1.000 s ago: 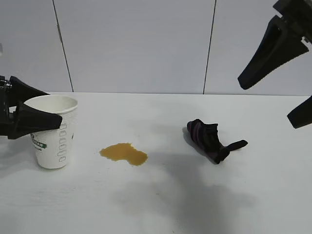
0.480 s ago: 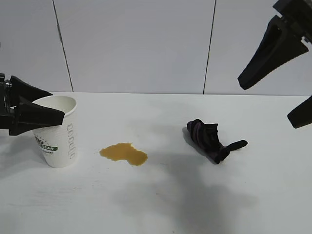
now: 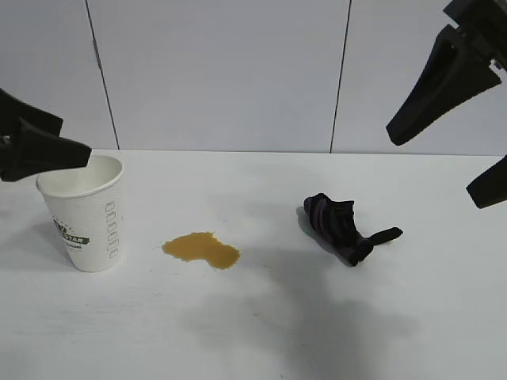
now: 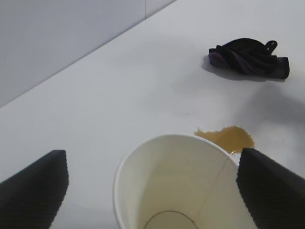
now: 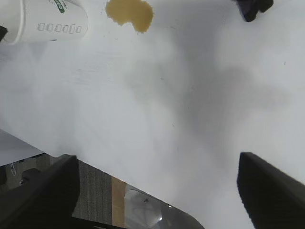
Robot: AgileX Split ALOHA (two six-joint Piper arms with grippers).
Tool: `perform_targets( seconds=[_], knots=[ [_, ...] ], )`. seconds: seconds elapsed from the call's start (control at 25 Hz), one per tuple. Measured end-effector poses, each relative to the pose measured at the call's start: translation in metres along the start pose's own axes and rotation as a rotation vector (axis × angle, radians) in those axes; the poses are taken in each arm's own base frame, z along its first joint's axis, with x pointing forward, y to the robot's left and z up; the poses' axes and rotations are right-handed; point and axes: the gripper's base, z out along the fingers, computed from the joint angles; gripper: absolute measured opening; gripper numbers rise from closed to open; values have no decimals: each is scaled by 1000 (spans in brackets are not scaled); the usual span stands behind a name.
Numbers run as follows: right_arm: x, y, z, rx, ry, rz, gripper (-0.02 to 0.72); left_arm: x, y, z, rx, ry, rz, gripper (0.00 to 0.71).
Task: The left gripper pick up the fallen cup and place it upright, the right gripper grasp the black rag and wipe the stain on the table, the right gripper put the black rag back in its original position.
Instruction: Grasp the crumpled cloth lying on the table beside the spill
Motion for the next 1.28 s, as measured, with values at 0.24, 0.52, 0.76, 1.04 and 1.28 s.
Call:
perform_targets(
  seconds=[0.24,0.52,0.76,1.04,1.28],
  knots=[
    [0,0,0,-3,-2,2,622,-42,-11,-30,-58,-37,-29,693],
    [-1,0,0,-3,-12,4,622,-107,-42,-88,-206,-177,27,690],
    [-3,0,0,3,-33,4,622,-150,-78,-153,-493,-295,135,690],
    [-5,-1,0,9,-52,4,622,-171,-122,-223,-804,-497,54,690],
    [-5,-1,0,10,-54,4,622,-174,-172,-263,-862,-654,68,666]
  ],
)
